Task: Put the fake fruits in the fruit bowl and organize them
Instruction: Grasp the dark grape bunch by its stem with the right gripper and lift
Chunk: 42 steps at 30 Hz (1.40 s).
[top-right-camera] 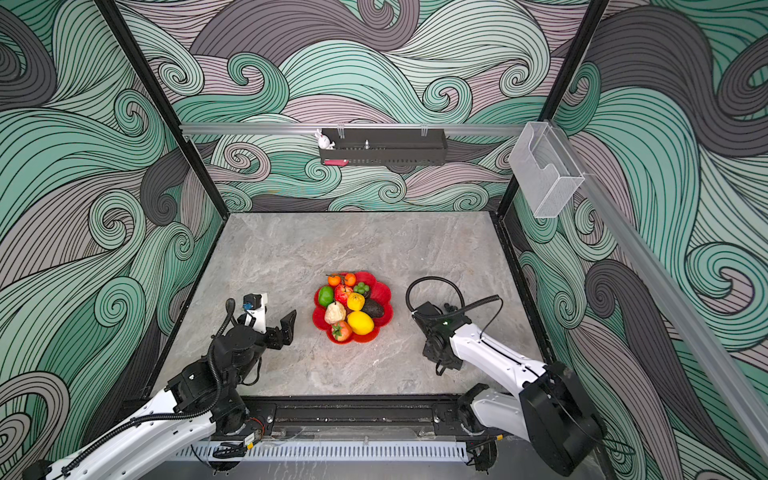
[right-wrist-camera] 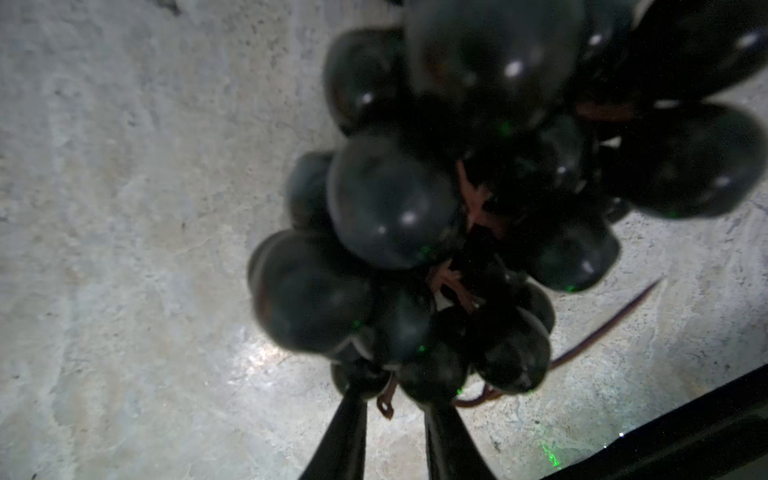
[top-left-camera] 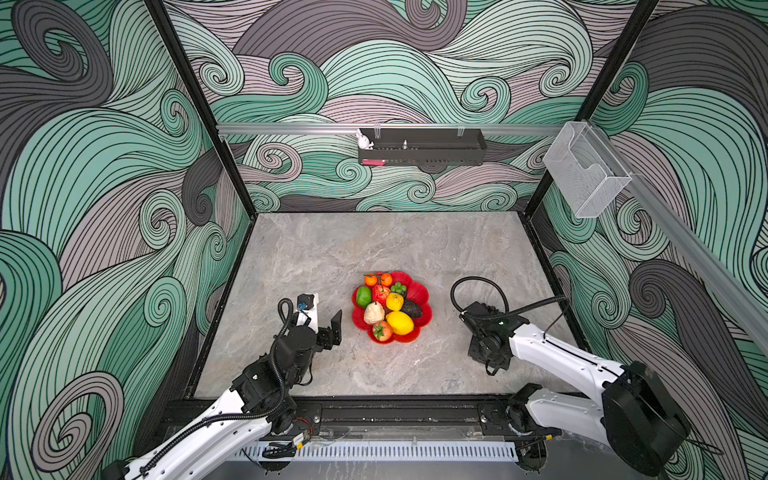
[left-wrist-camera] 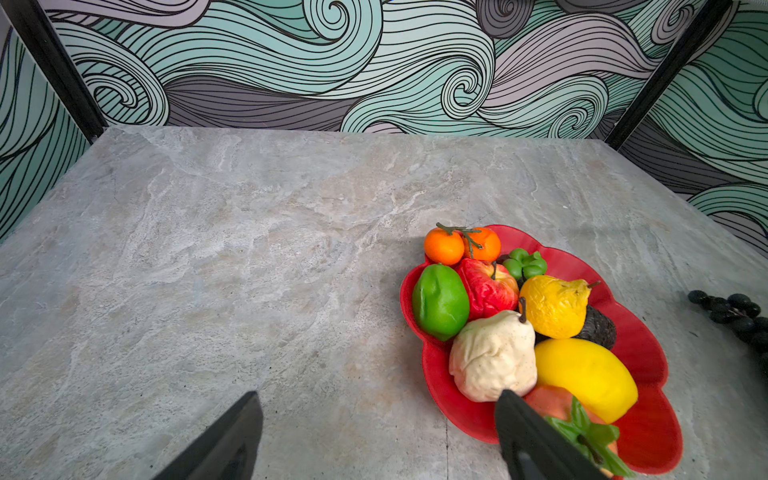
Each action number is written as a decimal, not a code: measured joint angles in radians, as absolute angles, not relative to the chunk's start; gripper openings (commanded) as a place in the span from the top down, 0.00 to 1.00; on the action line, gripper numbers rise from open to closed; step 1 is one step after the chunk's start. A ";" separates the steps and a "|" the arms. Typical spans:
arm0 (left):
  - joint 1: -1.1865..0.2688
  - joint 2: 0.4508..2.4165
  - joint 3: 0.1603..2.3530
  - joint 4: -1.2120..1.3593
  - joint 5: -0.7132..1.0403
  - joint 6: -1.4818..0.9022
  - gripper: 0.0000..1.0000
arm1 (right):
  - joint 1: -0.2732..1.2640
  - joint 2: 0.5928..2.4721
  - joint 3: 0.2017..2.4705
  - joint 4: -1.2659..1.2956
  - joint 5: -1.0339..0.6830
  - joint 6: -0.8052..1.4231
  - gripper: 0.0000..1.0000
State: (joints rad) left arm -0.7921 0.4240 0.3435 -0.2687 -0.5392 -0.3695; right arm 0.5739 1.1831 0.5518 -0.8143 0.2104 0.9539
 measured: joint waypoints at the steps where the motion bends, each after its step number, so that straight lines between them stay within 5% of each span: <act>1: -0.792 0.424 0.344 -0.269 -0.539 -0.369 0.11 | 0.574 1.184 0.552 -0.811 0.212 0.953 0.77; 21: -0.792 0.437 0.343 -0.268 -0.539 -0.369 0.11 | 0.583 1.152 0.559 -0.810 0.285 0.922 1.00; 42: -0.792 0.469 0.334 -0.229 -0.526 -0.350 0.07 | 0.585 0.975 0.850 -0.970 0.331 0.740 1.00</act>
